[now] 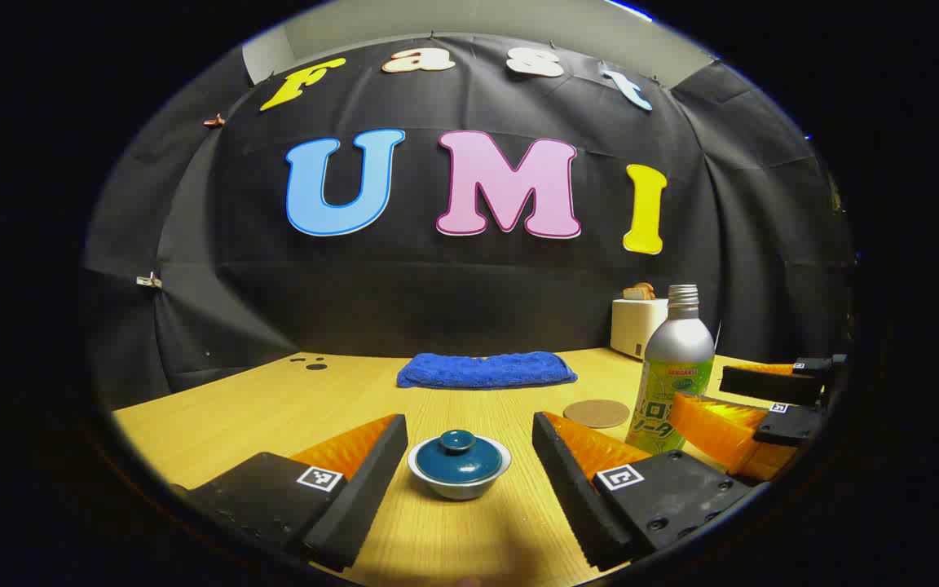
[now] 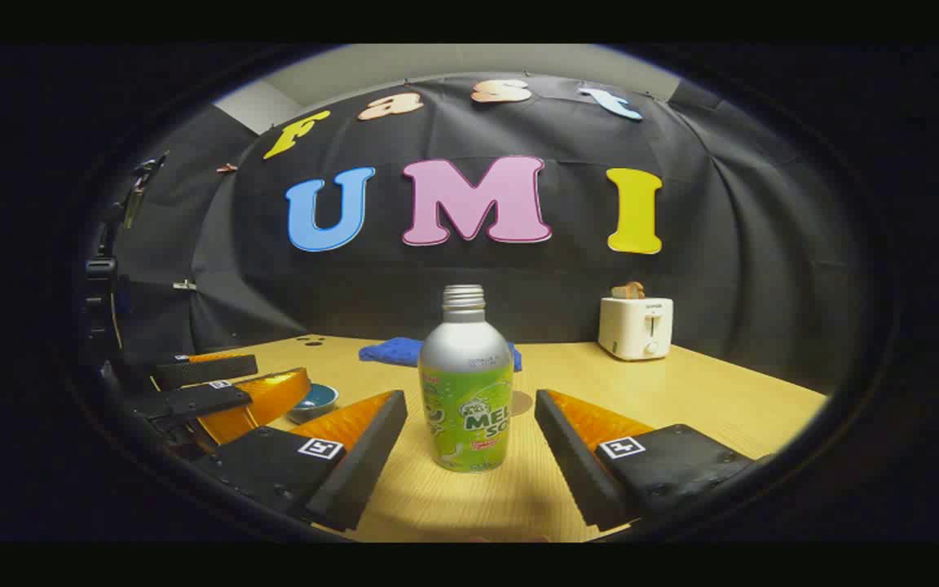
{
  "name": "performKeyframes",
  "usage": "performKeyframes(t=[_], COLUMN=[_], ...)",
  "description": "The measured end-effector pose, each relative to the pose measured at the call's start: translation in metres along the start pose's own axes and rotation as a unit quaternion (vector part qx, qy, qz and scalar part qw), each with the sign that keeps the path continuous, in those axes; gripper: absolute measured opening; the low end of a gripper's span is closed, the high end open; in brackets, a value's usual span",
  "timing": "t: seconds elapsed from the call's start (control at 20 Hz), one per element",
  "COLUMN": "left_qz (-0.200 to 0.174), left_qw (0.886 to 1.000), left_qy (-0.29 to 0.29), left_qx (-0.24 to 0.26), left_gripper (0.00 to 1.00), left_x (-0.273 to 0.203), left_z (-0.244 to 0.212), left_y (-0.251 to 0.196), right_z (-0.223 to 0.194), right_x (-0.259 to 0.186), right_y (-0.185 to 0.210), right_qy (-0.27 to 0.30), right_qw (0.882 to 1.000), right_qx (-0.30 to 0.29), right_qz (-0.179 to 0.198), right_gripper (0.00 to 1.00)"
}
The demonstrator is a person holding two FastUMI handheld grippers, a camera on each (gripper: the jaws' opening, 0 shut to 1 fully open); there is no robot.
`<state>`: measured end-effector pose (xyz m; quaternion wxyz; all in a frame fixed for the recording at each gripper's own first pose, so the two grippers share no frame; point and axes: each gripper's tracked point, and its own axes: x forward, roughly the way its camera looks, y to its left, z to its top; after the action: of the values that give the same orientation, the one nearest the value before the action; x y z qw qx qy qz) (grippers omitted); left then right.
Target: Open the teacup lid with one hand, grasp the water bottle and pour water into the teacup with the other hand; after pouring, place the water bottle on the coaster and then close the teacup lid.
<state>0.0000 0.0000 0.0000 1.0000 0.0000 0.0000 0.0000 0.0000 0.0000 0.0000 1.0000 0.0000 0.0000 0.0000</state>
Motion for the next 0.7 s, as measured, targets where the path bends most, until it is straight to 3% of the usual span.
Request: performKeyframes(t=[0.7], left_qz=[-0.013], left_qw=[1.000], left_qy=[0.001], left_qx=[0.001], left_gripper=[0.98], left_x=[0.0064], left_z=[-0.0003], left_y=[0.0012], right_z=[0.0005], right_x=[-0.0008], right_y=[-0.0024], right_qy=[-0.001], right_qw=[1.000], right_qx=[0.000], right_qz=[-0.007], right_gripper=[0.98])
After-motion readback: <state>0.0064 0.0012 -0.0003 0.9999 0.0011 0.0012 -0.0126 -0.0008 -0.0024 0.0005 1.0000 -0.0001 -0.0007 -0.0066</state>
